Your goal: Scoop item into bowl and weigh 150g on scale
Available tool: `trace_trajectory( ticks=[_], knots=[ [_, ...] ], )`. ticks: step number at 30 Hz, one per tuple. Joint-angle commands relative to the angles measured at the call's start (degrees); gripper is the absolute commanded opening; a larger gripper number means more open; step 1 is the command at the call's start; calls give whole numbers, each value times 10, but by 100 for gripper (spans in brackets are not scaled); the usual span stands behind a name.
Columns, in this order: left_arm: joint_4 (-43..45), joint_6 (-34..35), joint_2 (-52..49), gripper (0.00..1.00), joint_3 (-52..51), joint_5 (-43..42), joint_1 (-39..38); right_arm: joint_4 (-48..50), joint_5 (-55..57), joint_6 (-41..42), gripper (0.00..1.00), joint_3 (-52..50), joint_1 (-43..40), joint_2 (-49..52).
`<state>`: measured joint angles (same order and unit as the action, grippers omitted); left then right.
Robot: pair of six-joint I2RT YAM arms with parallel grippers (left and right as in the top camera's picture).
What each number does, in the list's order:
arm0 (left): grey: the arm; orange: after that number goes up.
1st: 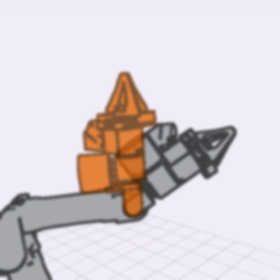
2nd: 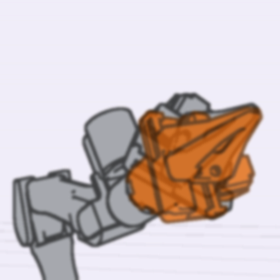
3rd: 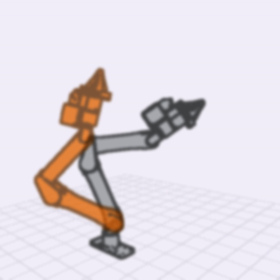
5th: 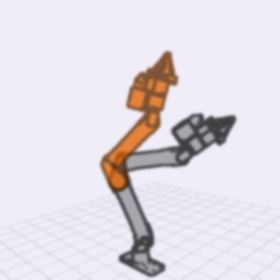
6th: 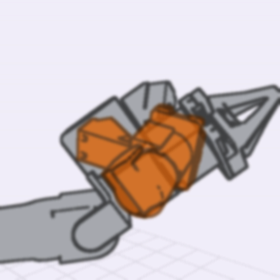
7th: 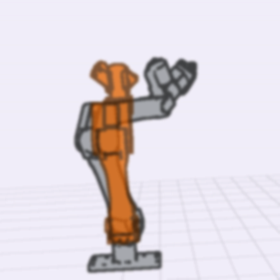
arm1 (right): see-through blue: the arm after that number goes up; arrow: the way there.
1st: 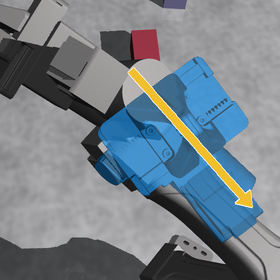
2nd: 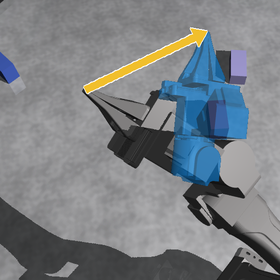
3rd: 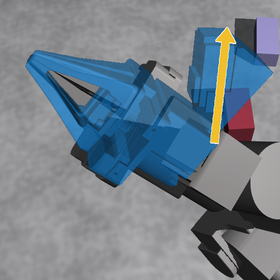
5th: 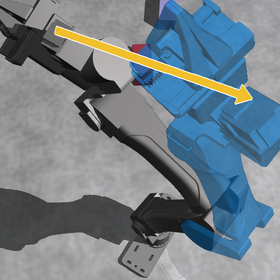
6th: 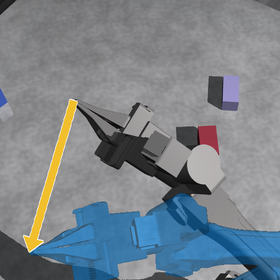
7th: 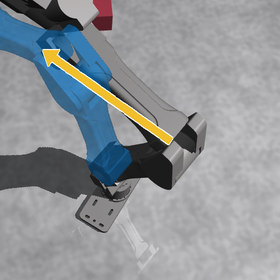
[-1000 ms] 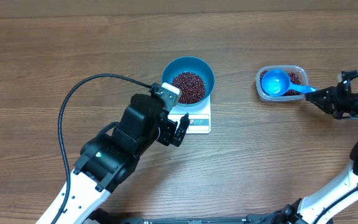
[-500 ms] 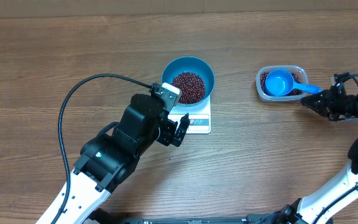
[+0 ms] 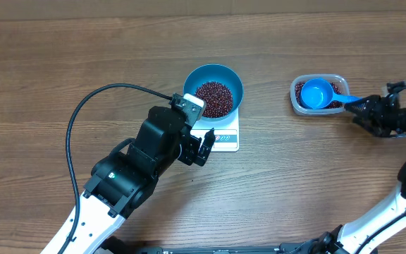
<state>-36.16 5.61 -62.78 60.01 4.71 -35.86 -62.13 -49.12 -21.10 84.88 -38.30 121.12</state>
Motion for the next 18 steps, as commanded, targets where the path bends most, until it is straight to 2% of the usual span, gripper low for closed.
trace_trajectory(
  ticks=[1,6,18],
  knots=[
    [2,-3,7,100,-1,-7,3,28,-6,-6,89,-2,-6,5],
    [2,-3,7,100,-1,-7,3,64,-15,-5,99,-2,-6,5],
    [2,-3,7,99,-1,-7,3,111,-137,-6,98,-2,-6,5]
  ],
)
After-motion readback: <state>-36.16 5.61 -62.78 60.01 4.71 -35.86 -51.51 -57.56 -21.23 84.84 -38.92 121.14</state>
